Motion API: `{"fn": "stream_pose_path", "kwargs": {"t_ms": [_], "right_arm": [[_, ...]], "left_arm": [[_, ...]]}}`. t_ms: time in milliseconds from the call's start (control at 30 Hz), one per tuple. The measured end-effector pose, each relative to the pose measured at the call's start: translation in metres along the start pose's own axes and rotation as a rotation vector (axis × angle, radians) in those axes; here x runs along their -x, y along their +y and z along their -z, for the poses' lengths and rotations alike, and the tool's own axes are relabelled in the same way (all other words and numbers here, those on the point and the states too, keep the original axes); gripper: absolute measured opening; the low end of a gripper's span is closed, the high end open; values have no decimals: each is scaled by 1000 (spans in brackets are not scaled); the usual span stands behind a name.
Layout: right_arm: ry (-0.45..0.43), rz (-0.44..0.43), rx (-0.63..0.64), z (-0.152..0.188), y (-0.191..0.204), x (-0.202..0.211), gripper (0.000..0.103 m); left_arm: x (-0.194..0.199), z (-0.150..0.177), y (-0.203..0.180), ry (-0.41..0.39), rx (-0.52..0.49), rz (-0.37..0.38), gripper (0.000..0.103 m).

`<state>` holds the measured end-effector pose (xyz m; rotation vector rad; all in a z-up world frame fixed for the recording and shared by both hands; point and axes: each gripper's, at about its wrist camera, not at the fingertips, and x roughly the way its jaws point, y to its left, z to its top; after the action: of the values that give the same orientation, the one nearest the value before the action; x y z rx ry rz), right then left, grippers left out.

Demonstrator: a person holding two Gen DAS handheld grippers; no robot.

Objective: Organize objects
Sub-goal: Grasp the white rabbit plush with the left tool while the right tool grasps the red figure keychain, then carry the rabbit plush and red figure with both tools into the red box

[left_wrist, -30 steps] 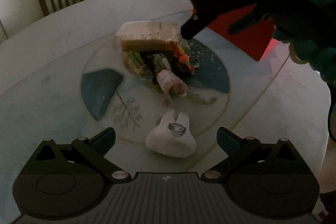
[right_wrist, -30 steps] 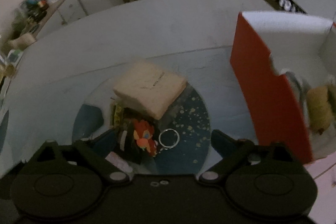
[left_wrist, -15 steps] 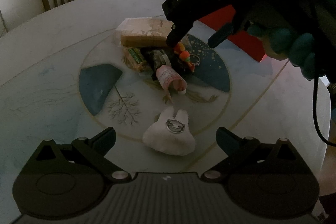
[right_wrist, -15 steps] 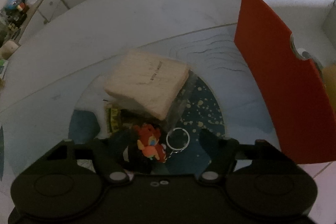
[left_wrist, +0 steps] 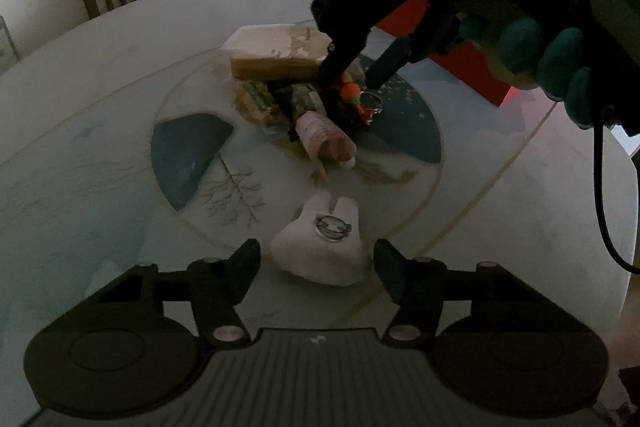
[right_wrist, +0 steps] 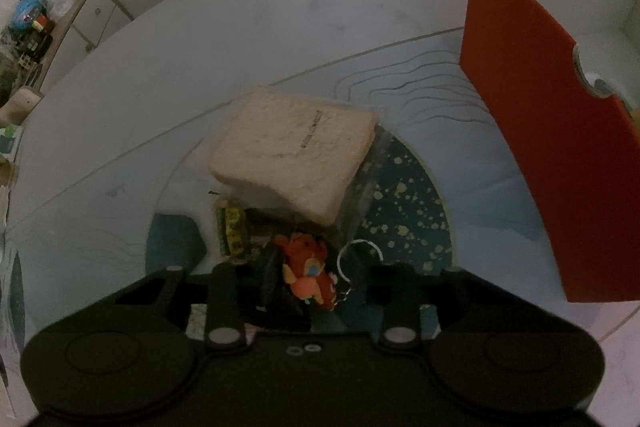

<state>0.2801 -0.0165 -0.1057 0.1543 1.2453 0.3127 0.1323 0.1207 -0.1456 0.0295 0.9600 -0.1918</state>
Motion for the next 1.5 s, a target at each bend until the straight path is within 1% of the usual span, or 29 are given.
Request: {"fn": "stream_pose_path", "kwargs": {"t_ms": [67,133,200,267,533,867,1133,1300,1500], "right_arm": [[-5,-6,1,0,-1,1,32],[-17,-15,7,1,-2,2,27],[-21,-15,10,2,-4,3,21],[-30,-13,8,2,-6,5,19],[-52,-34,14,9,-20,17,18],[-75,-120,-21,26,-54,61,18],[-92,-163,-33,34,-83,100,18],[-117,-186,-47,33,-103,126,18],[-153,-204,-46,21,-127,160,18]], "left_arm": [[2,0,0,-6,3,-4,59],[3,0,0,-10,4,-1,53],[3,0,-1,-12,2,-7,53],[3,0,-3,-13,0,-13,53],[6,-3,-5,-18,21,-22,50],[26,-11,-9,-34,85,-3,50],[40,-26,-22,-47,122,20,50],[48,-43,-40,-79,100,24,50],[56,-68,-65,-122,67,38,50]]}}
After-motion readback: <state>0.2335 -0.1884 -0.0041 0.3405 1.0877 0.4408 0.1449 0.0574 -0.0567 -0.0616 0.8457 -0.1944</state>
